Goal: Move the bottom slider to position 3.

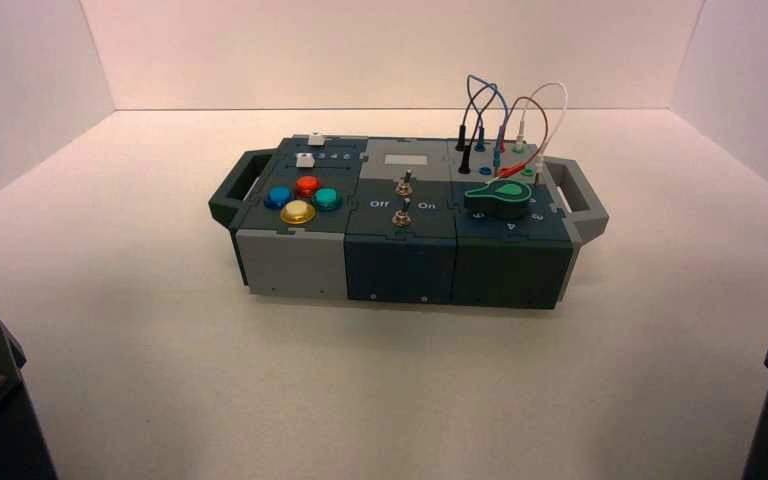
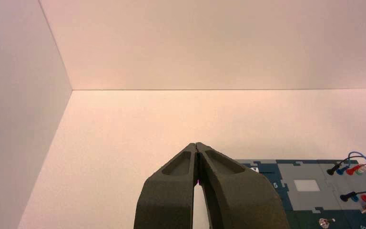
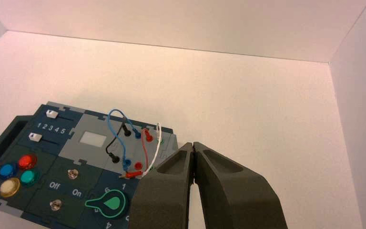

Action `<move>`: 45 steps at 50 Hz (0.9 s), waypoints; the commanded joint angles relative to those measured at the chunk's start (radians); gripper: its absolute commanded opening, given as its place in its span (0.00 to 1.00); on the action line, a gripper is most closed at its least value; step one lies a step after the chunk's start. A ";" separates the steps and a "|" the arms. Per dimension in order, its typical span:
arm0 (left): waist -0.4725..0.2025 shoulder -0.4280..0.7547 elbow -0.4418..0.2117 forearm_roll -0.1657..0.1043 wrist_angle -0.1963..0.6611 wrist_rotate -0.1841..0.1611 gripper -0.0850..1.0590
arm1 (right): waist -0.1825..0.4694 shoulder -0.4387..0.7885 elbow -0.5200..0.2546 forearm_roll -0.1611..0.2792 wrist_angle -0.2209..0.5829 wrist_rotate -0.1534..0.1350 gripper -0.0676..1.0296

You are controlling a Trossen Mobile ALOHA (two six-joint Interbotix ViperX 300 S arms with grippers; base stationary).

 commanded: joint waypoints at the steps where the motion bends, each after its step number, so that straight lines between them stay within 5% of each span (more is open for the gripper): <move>1: 0.003 0.008 -0.014 0.002 -0.006 0.002 0.05 | 0.005 0.003 -0.034 0.003 -0.003 -0.003 0.04; 23: 0.005 0.031 -0.011 0.003 0.000 0.003 0.05 | 0.006 0.000 -0.031 0.006 0.002 -0.002 0.04; 45: -0.044 0.334 -0.072 0.002 0.147 0.018 0.05 | 0.046 0.092 -0.044 0.015 0.066 0.000 0.04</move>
